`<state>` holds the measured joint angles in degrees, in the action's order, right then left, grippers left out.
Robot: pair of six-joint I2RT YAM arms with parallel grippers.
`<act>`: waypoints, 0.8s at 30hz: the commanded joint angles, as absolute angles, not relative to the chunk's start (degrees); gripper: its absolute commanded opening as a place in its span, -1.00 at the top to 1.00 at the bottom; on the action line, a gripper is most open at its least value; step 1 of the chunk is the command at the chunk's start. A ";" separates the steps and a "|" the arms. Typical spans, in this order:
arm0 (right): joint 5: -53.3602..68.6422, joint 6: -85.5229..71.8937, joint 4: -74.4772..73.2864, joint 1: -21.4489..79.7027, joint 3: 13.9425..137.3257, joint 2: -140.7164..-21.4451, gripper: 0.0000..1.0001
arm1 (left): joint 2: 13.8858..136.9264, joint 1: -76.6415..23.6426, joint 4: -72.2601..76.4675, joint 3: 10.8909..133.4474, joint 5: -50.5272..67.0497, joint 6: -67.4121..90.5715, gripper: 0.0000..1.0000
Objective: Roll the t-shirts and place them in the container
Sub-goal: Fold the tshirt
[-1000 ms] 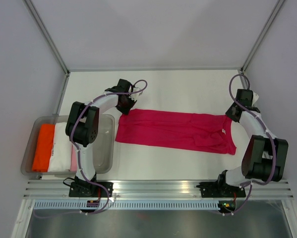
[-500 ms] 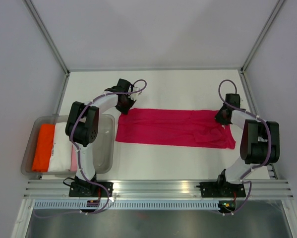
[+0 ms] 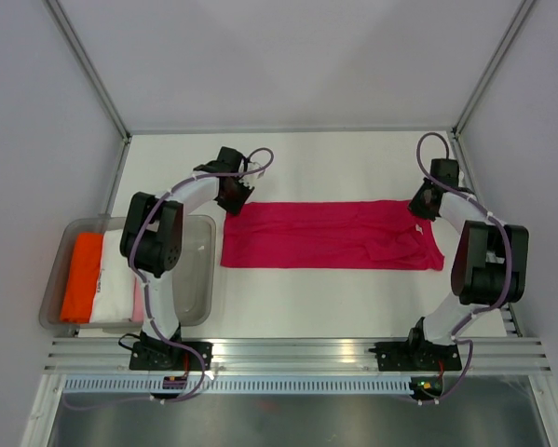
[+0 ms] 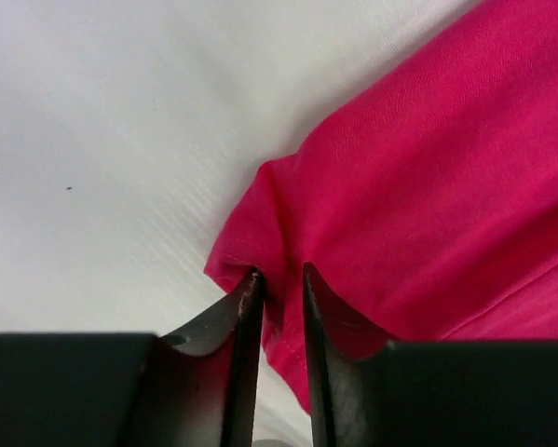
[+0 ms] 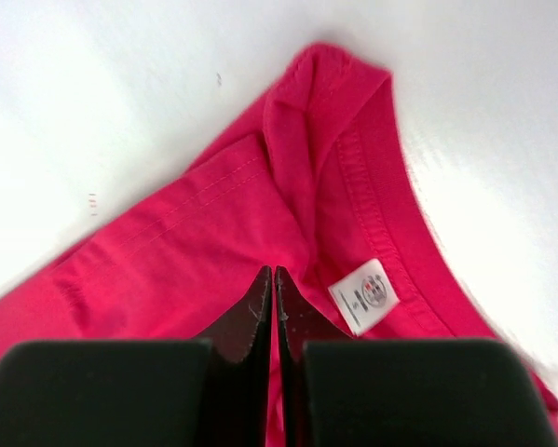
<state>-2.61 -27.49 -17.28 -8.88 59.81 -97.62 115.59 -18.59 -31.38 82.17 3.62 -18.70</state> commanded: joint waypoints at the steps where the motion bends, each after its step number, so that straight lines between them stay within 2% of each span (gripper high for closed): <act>1: -6.76 -25.31 -24.25 -9.32 64.51 -89.15 0.85 | 109.95 -18.19 -31.38 83.14 4.75 -18.81 0.40; 2: -7.38 -25.83 -25.56 -9.32 64.34 -87.82 0.85 | 109.26 -18.11 -31.38 83.49 4.22 -18.90 0.30; 8: -9.05 -27.07 -30.85 -9.32 55.29 -77.71 0.83 | 108.19 -18.19 -31.29 86.74 -0.52 -18.19 0.25; 11: -8.70 -28.38 -32.95 -9.32 51.60 -74.45 0.83 | 108.02 -18.11 -31.11 86.49 -1.67 -18.28 0.28; 15: -5.46 -31.64 -31.56 -9.32 45.89 -69.53 0.88 | 108.28 -18.28 -30.94 85.34 3.42 -18.19 0.34; 20: -2.81 -34.10 -26.55 -9.41 40.52 -73.73 0.96 | 114.52 -17.67 -30.94 86.49 -0.95 -17.67 0.52; 22: -3.51 -34.28 -23.48 -9.84 40.34 -79.34 0.97 | 113.47 -17.58 -30.94 85.44 -0.09 -17.93 0.52; 24: -4.13 -34.10 -20.85 -11.59 41.04 -85.56 0.99 | 110.58 -17.58 -31.11 84.73 3.33 -18.19 0.38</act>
<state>-4.23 -32.42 -26.85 -9.65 40.84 -79.35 113.32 -18.06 -31.55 84.77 0.78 -18.72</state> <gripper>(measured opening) 0.012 0.290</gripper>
